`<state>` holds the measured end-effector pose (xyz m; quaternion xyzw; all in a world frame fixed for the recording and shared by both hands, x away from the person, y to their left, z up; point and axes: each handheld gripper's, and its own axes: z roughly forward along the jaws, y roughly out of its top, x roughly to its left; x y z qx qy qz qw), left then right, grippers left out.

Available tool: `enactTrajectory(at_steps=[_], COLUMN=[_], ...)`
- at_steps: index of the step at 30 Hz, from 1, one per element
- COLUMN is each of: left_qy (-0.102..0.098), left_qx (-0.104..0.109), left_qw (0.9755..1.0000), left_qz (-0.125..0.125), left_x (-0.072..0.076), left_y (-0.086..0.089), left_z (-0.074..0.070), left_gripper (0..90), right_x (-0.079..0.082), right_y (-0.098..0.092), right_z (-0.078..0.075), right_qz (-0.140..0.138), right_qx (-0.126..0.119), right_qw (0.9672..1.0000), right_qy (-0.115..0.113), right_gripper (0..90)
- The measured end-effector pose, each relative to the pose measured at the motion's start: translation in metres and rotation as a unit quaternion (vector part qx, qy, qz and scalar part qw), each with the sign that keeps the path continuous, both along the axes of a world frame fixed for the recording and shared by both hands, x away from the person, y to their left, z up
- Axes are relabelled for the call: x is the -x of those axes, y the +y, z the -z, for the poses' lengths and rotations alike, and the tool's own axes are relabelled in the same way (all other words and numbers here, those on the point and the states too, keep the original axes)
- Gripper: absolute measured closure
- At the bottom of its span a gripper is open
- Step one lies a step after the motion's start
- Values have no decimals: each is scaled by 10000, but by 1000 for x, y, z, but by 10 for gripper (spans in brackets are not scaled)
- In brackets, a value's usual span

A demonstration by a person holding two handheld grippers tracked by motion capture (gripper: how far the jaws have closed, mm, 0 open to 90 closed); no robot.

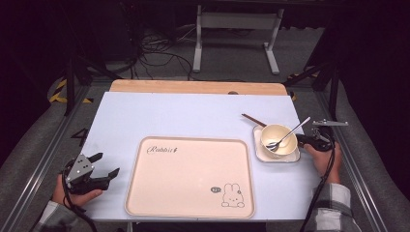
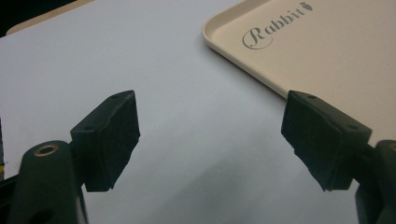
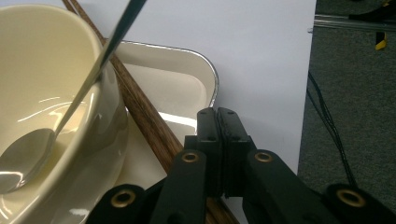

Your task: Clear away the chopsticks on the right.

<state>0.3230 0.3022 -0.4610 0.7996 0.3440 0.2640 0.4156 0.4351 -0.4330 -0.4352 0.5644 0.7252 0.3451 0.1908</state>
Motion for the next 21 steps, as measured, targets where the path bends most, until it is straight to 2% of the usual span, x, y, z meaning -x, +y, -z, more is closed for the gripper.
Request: enactTrajectory(at_steps=[7, 10, 12, 21], left_qy=[9, 9, 10, 19], left_qx=[-2, -4, -6, -27], left_qw=[10000, 10000, 10000, 10000], left_qz=[16, 11, 8, 12], left_x=[0, 0, 0, 0], left_y=[0, 0, 0, 0], left_z=[0, 0, 0, 0], left_gripper=[201, 201, 201, 201], right_x=[8, 12, 13, 16], right_y=[-4, -5, -7, -7], right_z=[-5, -9, -10, -10], right_qz=[-173, -169, -229, -459], right_qx=[-141, -86, -199, -189], right_qw=[9997, 9996, 9992, 9987], right_qy=[-123, -218, -273, -151], right_gripper=[851, 836, 823, 805])
